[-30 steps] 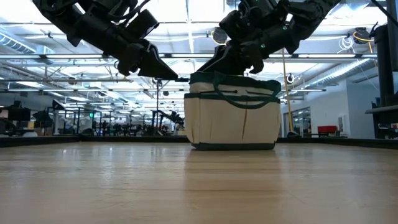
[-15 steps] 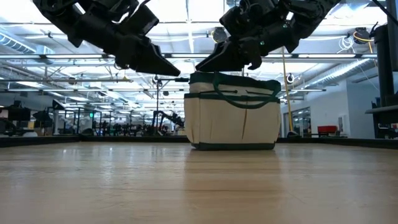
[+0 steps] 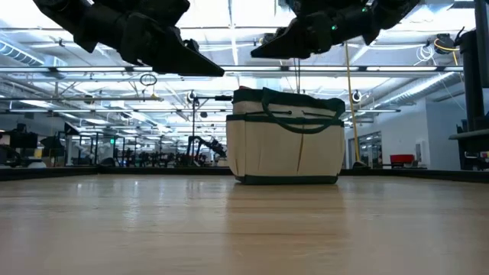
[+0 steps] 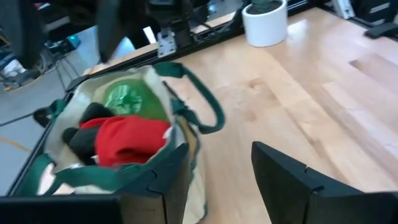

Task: Pick & Place Garden tools in Gardening bag
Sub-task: Return to Home Position

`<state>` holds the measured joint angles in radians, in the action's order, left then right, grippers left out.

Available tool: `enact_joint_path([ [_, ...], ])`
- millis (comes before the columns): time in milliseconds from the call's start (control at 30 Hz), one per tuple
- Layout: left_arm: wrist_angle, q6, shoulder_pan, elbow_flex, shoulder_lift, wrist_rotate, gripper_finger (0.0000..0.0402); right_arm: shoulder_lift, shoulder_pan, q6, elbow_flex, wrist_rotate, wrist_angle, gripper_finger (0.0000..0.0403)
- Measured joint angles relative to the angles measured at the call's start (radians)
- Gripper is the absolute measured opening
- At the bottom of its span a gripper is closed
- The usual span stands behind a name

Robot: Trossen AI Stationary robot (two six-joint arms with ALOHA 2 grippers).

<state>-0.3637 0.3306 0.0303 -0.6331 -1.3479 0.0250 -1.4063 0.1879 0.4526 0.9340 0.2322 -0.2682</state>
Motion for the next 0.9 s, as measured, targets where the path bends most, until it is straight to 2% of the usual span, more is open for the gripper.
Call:
enact_joint_path([
  [133, 0.003, 0.000, 0.029, 0.000, 0.014, -0.041, 0.0177, 0.058, 0.000, -0.003, 0.000, 0.000, 0.046, 0.0181],
  [367, 0.021, 0.008, 0.076, 0.000, 0.105, -0.357, 0.0177, 0.160, 0.000, -0.118, 0.000, 0.000, 0.113, 0.0180],
  [667, 0.098, 0.025, 0.133, 0.000, 0.312, -0.393, 0.0173, 0.241, 0.000, -0.221, 0.000, 0.000, 0.194, 0.0180],
  [767, 0.136, 0.026, 0.144, 0.000, 0.381, -0.410, 0.0151, 0.251, 0.000, -0.261, 0.000, 0.000, 0.203, 0.0175],
  [900, 0.200, 0.022, 0.160, 0.000, 0.462, -0.532, 0.0096, 0.263, 0.000, -0.303, 0.000, 0.004, 0.213, 0.0149],
])
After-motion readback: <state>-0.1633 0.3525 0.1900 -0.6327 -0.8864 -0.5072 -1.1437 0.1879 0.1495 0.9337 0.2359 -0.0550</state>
